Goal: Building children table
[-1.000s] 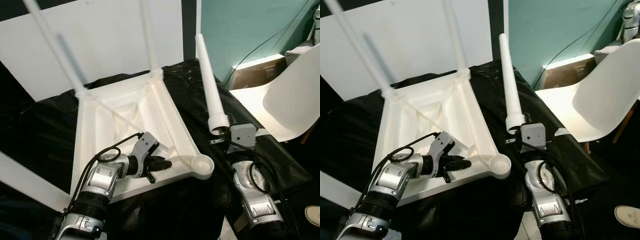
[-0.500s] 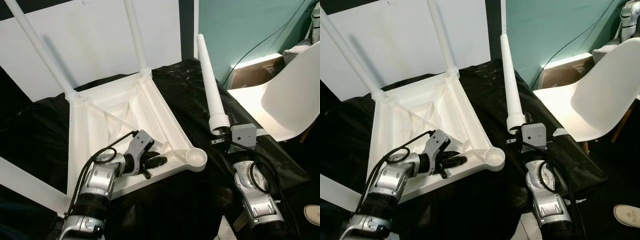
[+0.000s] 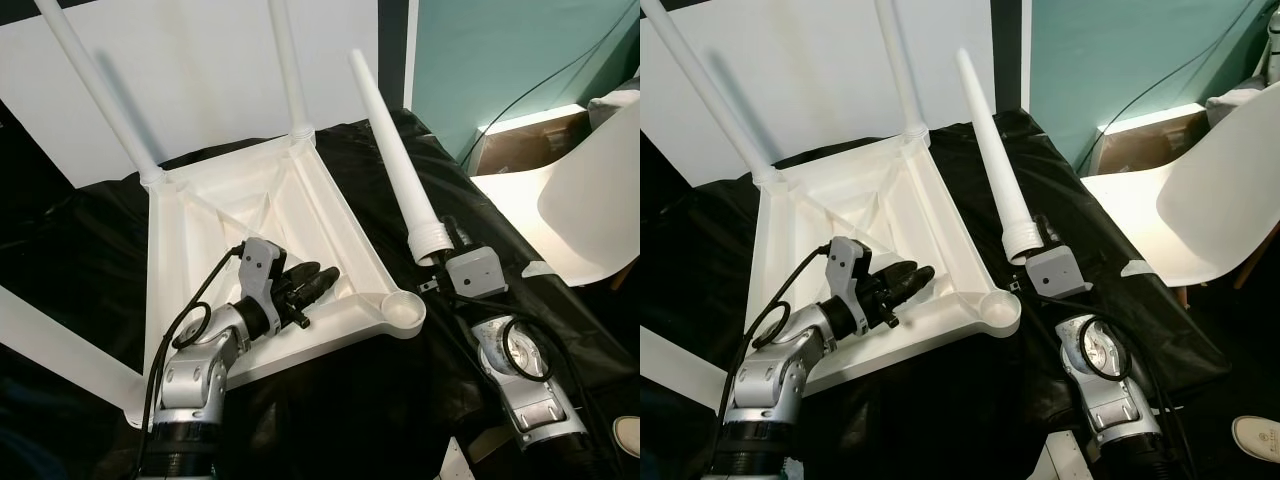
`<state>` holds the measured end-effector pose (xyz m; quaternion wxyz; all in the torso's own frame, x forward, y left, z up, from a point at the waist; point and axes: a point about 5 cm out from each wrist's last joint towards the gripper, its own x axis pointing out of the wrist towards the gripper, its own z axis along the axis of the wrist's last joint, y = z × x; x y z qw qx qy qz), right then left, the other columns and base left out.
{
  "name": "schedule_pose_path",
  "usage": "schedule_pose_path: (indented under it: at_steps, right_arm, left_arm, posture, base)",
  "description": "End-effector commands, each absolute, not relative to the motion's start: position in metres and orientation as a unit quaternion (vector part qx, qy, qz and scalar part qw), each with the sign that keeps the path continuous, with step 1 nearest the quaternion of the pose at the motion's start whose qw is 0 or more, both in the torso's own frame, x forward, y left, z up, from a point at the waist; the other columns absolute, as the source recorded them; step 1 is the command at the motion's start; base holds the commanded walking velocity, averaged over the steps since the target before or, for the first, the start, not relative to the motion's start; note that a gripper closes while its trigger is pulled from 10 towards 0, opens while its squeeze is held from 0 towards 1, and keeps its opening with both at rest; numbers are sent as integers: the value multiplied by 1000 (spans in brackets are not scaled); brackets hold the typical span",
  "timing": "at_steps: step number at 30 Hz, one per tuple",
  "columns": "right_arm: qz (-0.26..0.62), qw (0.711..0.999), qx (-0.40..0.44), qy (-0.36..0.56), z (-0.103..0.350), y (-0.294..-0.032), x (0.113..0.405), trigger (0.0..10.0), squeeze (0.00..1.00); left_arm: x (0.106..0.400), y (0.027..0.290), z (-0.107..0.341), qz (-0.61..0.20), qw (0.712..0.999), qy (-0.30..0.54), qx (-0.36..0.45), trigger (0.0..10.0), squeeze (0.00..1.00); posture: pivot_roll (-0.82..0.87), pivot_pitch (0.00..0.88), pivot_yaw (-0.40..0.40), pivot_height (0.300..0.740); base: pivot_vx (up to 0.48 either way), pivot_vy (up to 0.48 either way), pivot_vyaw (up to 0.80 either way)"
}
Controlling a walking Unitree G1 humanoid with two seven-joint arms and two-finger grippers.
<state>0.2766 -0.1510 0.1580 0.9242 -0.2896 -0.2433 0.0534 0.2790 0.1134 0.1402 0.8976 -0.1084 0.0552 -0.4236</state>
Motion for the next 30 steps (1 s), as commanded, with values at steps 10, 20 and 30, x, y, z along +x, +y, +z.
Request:
schedule_pose_path:
  at_steps: [10,20,30]
  right_arm:
    - [199,794,-439,-370,152,-135,245,10000,0]
    - [215,774,-455,-385,147,-140,244,10000,0]
    - [231,740,-479,-412,145,-142,240,10000,0]
  left_arm:
    - [283,87,152,-469,829,23,-303,10000,0]
    - [301,82,182,-461,791,-19,-402,10000,0]
    - [317,70,176,-428,819,4,-382,10000,0]
  posture:
    - [-46,0,106,740]
    - [-48,0,105,740]
    - [-53,0,107,740]
  base:
    - [0,0,0]
    - [0,0,0]
    - [0,0,0]
